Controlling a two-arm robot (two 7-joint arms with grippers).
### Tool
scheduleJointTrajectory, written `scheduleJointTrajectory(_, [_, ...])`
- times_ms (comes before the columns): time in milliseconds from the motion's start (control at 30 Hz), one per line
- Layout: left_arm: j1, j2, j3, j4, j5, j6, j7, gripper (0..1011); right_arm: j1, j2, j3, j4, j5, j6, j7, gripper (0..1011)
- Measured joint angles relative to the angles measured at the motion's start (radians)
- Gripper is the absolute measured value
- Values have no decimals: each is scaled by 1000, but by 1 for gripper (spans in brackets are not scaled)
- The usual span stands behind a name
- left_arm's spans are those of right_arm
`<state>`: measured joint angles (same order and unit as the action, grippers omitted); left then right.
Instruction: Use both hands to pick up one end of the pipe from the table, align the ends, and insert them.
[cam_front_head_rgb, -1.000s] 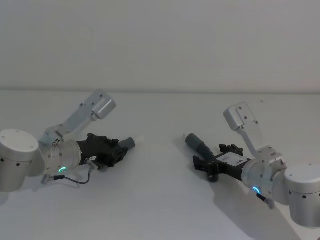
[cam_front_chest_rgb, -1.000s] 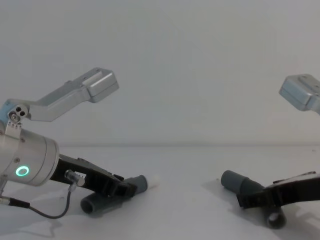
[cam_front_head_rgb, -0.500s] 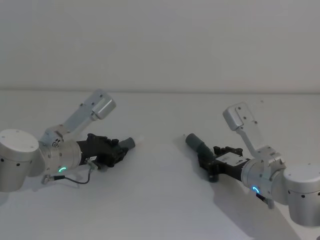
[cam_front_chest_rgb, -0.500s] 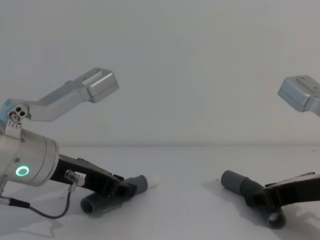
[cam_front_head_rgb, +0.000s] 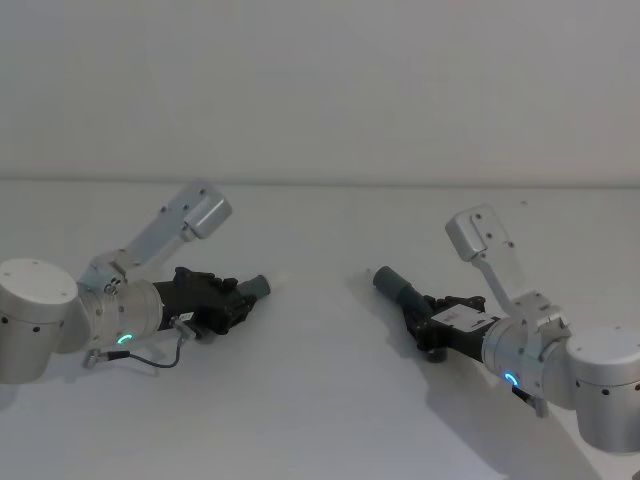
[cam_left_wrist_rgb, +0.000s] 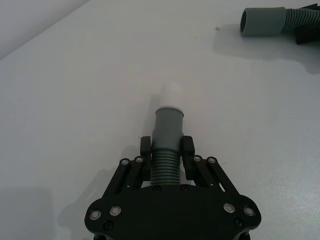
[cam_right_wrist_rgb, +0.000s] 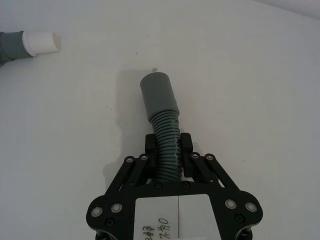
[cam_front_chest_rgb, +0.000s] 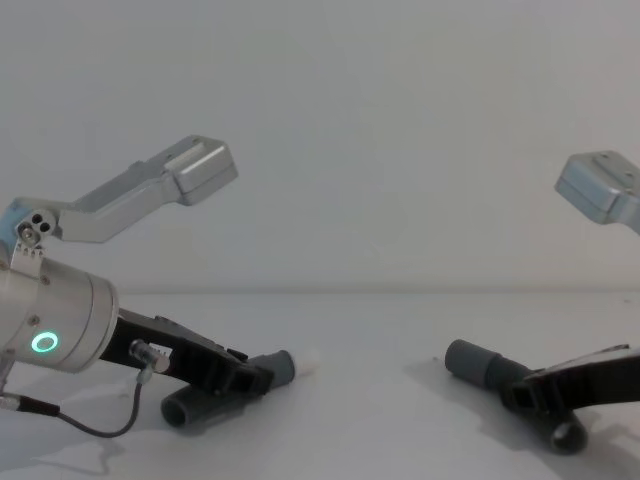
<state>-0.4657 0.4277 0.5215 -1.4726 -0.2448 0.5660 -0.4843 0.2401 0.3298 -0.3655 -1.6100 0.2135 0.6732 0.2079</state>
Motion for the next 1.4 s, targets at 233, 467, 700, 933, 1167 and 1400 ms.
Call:
scheduleJointTrajectory(233, [0,0,0,0,0,0,0,351,0,0,0,1,0,0,0,274])
scheduleJointTrajectory(467, [-1,0,1,0,0,0,0,351,0,0,1,1,-1,-4,0,274])
scheduleJointTrajectory(700, [-14,0,12,-9,11,-6,-1,351,-11,10,11,-15,-8,-60,9,274])
scheduleJointTrajectory(933, [-28,7,11,-44,25,-16,-1,351,-20,27,23,-36,-15,-132,27,274])
scheduleJointTrajectory(1167, [-37,24,1,-86,35,-24,-5,351,-23,57,36,-61,-17,-209,67,274])
scheduleJointTrajectory(1400, [-49,56,0,-110,37,-50,-42,351,-22,110,43,-79,-16,-274,138,274])
